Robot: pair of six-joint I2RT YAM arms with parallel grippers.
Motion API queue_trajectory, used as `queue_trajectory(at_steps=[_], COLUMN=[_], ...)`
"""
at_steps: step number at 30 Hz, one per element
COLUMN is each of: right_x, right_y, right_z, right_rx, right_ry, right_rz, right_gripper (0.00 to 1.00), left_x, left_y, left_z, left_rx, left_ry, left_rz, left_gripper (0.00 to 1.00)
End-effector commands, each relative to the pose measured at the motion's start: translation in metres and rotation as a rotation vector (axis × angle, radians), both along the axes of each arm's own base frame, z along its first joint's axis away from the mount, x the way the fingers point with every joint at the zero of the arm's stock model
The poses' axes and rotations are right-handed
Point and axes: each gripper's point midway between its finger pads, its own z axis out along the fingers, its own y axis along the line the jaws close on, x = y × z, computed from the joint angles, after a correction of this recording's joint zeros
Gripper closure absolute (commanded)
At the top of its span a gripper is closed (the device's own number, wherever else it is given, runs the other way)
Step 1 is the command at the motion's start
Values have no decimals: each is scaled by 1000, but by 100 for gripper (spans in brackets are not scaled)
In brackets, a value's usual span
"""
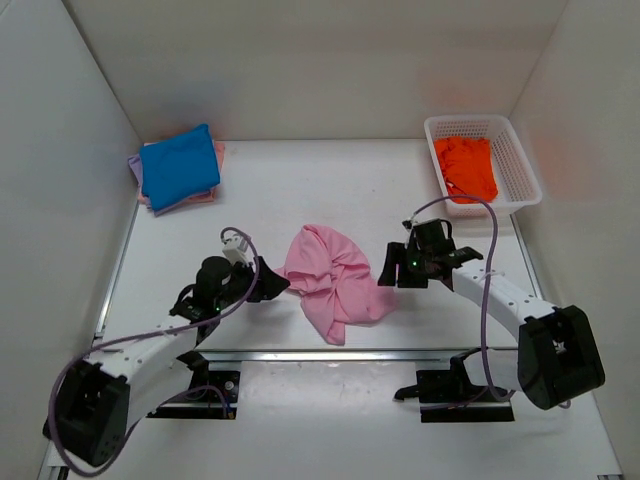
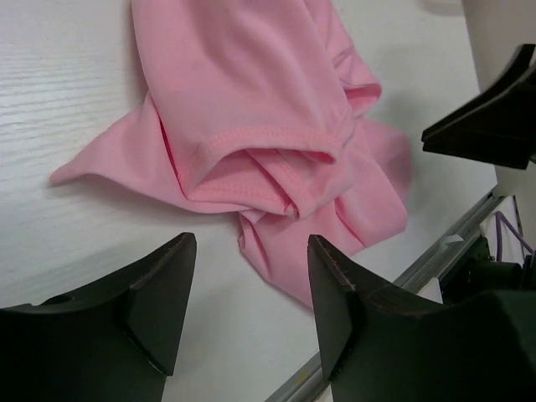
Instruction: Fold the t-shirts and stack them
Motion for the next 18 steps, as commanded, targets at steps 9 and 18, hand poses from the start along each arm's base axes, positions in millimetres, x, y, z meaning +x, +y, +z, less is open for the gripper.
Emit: queue_trajectory(at_steps=[9, 18], right_x=[-28, -24], right_y=[-11, 14], right_z=[-38, -27], right_rx=[4, 128], right_ry=[72, 80], right_rz=[-40, 47], right_gripper=[44, 100], left_x=[56, 70], left_y=[-45, -81], left_z=[5, -8], left_rx=[13, -31], left_ry=[4, 127], left_rz=[32, -92], left_gripper=[33, 100])
